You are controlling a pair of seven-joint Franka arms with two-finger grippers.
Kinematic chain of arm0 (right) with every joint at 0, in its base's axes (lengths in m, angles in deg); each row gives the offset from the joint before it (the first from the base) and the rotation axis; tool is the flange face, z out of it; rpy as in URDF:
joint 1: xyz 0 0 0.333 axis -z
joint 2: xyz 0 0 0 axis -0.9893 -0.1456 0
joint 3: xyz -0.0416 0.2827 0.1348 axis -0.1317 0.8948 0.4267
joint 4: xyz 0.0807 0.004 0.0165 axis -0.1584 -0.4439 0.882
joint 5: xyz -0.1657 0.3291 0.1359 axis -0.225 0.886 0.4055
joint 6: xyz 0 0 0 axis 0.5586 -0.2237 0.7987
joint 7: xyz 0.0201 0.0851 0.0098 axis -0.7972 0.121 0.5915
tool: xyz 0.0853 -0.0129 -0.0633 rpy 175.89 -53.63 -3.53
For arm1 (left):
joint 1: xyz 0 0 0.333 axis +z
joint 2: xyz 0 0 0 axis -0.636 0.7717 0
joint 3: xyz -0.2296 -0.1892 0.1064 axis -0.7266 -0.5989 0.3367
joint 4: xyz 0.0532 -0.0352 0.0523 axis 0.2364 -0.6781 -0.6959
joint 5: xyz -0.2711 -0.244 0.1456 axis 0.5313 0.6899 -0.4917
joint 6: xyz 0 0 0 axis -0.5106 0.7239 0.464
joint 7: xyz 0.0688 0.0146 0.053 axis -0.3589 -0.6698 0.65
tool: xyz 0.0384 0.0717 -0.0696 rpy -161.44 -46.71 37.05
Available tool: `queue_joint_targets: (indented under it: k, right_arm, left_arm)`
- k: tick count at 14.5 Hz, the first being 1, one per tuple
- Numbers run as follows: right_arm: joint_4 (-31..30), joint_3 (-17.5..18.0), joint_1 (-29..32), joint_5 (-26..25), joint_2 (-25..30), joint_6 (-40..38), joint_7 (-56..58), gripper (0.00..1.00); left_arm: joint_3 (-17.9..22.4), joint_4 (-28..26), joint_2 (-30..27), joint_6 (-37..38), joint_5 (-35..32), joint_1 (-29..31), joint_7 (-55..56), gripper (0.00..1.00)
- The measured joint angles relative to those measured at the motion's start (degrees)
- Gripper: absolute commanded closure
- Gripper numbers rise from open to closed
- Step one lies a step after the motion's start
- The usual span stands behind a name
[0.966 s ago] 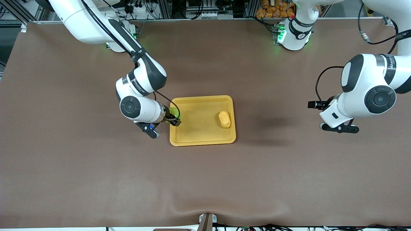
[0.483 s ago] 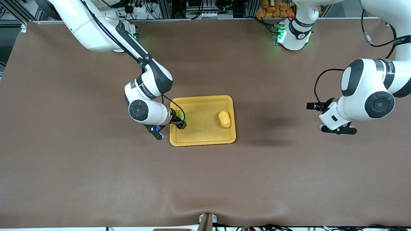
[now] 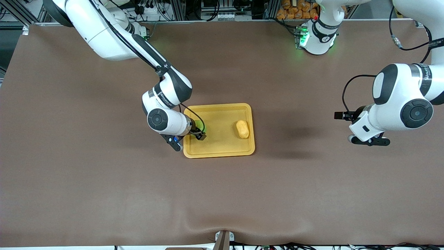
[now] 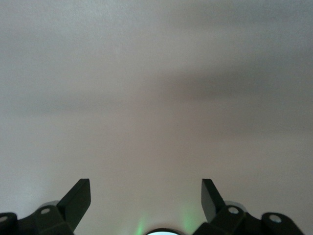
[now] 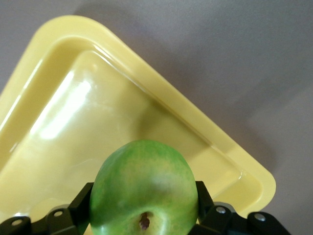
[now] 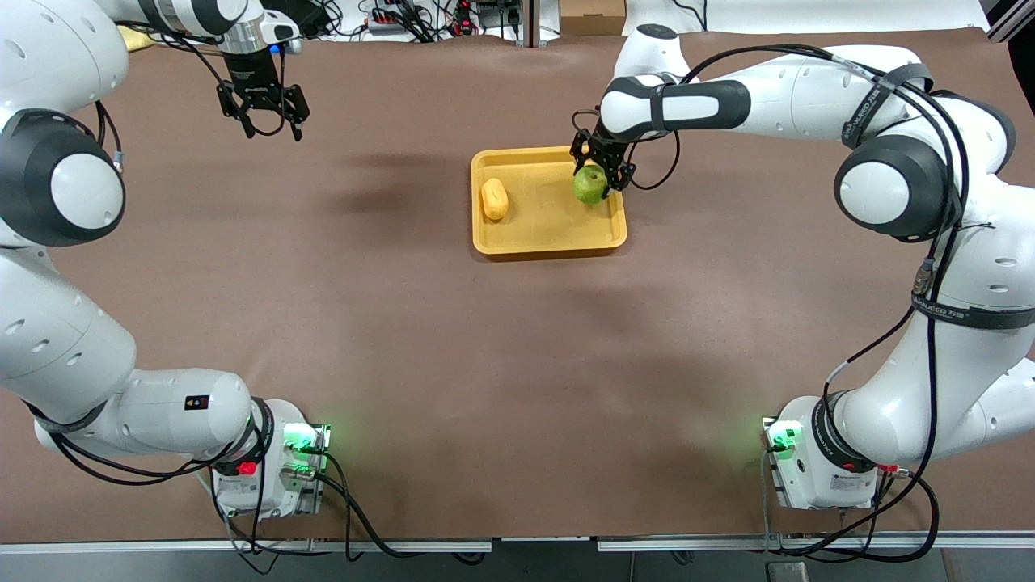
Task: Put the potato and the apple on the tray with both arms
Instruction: 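Lower the apple onto the tray while the left gripper withdraws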
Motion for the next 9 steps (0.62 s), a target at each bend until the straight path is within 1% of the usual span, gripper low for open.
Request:
queue_joint_targets:
  k: [4,6,7,8,9]
  right_arm:
    - [0.0,0.0,-0.2,-0.5,-0.9,0.3,-0.5,1.00]
    - [0.0,0.0,-0.3,-0.8,-1.5,1.1,-0.6,0.88]
    - [0.0,0.0,-0.4,-0.9,-1.7,1.3,-0.6,0.74]
    - [0.0,0.0,-0.5,-0.9,-1.9,1.4,-0.6,0.45]
    - [0.0,0.0,-0.5,-0.9,-1.9,1.4,-0.7,0.37]
  left_arm:
    - [0.0,2.0,0.0,-1.3,0.0,0.0,0.0,0.00]
    - [0.1,2.5,0.0,-2.4,0.0,0.5,0.0,0.00]
    - [0.1,2.5,0.0,-3.2,0.0,1.1,0.0,0.00]
    - [0.1,2.6,-0.1,-3.7,0.0,1.7,-0.4,0.00]
    - [0.1,2.9,-0.3,-4.0,0.0,2.4,-1.0,0.00]
